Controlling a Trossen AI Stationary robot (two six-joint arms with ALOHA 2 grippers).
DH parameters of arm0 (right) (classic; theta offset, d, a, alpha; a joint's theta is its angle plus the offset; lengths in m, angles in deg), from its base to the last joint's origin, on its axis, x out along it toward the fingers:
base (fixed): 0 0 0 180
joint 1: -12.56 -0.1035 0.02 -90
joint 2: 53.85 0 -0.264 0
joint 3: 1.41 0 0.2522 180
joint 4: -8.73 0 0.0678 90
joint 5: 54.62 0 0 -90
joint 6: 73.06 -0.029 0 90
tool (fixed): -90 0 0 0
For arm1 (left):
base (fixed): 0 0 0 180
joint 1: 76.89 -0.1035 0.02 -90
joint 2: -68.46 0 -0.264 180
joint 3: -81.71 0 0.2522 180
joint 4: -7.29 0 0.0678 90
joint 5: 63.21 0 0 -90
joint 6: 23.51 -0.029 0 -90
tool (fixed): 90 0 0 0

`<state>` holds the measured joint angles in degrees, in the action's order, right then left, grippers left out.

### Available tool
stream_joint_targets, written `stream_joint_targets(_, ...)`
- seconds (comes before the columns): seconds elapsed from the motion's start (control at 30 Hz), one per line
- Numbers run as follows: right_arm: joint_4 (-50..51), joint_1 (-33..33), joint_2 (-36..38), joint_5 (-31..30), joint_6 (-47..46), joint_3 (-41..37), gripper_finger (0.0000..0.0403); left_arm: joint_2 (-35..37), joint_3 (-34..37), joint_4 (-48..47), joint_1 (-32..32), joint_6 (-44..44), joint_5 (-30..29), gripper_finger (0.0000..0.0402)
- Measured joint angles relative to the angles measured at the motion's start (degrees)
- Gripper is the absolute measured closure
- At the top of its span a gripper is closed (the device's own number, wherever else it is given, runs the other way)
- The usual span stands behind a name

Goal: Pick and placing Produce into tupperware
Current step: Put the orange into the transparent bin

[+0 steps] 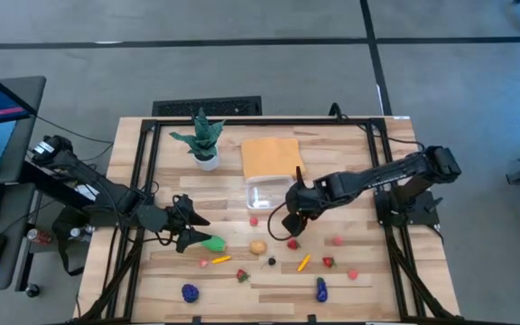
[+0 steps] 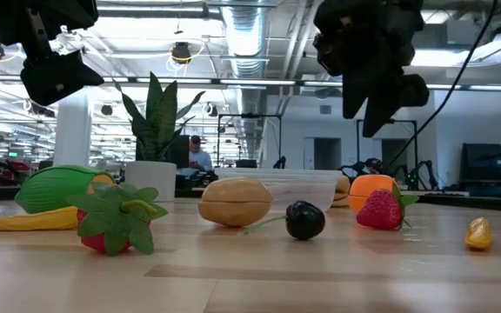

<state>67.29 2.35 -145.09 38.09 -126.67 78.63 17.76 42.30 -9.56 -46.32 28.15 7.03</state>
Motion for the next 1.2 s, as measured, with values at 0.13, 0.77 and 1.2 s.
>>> stream_joint_targets(0.13, 0.85, 0.29, 0.00, 0.67, -0.42, 0.00, 0.0182, 0.00, 0.00, 0.00, 0.00, 0.02, -0.32, 0.0120)
stream_joint_targets(0.77, 5.55, 0.97, 0.07, -2.86, 0.09, 0.00, 0.0098, 0.00, 0.00, -2.50, 0.00, -0.04, -2.83, 0.0120)
stream_joint_targets(1.2, 2.35, 0.97, -5.85, -4.04, 1.15, 0.10, 0.0090, 0.00, 0.02, -3.91, -0.01, 0.31, -4.85, 0.0120)
